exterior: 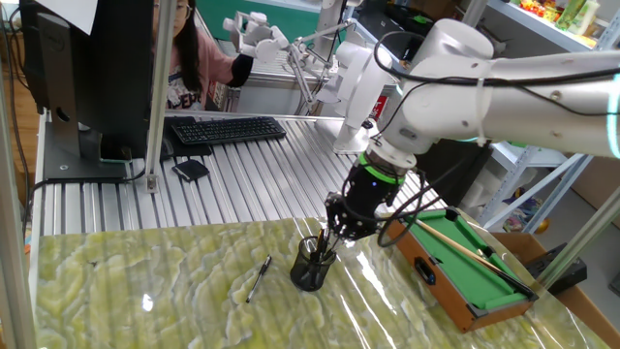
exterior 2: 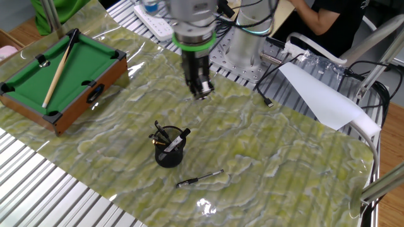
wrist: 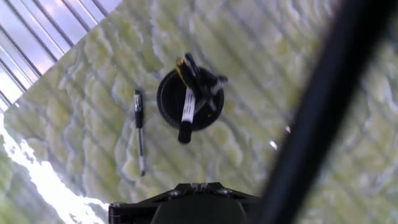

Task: Put the pen into the pen holder

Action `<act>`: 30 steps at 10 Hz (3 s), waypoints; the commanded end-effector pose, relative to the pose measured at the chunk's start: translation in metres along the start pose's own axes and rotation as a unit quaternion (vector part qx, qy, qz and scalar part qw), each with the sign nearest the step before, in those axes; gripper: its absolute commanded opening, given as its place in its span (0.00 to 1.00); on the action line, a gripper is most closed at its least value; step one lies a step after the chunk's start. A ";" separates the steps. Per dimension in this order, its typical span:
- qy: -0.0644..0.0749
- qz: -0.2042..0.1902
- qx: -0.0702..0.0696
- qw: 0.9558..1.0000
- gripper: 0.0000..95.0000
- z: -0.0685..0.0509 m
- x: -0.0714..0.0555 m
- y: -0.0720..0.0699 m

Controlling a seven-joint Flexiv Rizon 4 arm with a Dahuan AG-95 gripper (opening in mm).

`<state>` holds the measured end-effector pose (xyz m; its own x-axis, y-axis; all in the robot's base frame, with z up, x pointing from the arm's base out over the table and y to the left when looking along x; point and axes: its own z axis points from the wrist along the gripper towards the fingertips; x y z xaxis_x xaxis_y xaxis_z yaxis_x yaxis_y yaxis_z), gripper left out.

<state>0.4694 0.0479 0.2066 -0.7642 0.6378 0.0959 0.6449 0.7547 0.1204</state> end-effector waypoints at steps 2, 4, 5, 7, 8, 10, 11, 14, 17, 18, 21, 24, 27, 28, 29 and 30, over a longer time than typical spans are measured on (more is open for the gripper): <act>-0.009 0.025 0.007 1.000 0.00 -0.002 0.024 0.010; -0.015 0.031 0.011 0.999 0.00 0.004 0.034 0.017; -0.017 0.036 0.009 0.999 0.00 0.005 0.039 0.019; -0.015 0.059 0.006 0.998 0.00 0.009 0.042 0.023; -0.016 0.080 0.006 0.997 0.00 0.014 0.042 0.025; -0.023 0.097 0.009 0.995 0.00 0.021 0.041 0.029; -0.023 0.126 0.008 0.992 0.00 0.028 0.039 0.032; -0.020 0.140 0.007 0.990 0.00 0.047 0.040 0.043; -0.022 0.166 0.006 0.986 0.00 0.062 0.031 0.071; -0.017 0.165 0.002 0.986 0.00 0.063 0.025 0.075; -0.015 0.160 0.002 0.987 0.00 0.066 0.011 0.085; -0.020 0.158 0.005 0.987 0.00 0.078 0.003 0.087; -0.018 0.164 0.004 0.986 0.00 0.078 0.002 0.088; -0.015 0.164 0.002 0.986 0.00 0.078 0.002 0.088; -0.016 0.163 0.002 0.986 0.00 0.078 0.001 0.089; -0.016 0.166 0.003 0.986 0.00 0.077 0.000 0.089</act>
<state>0.5281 0.1276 0.1408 -0.5096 0.8549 0.0968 0.8602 0.5038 0.0790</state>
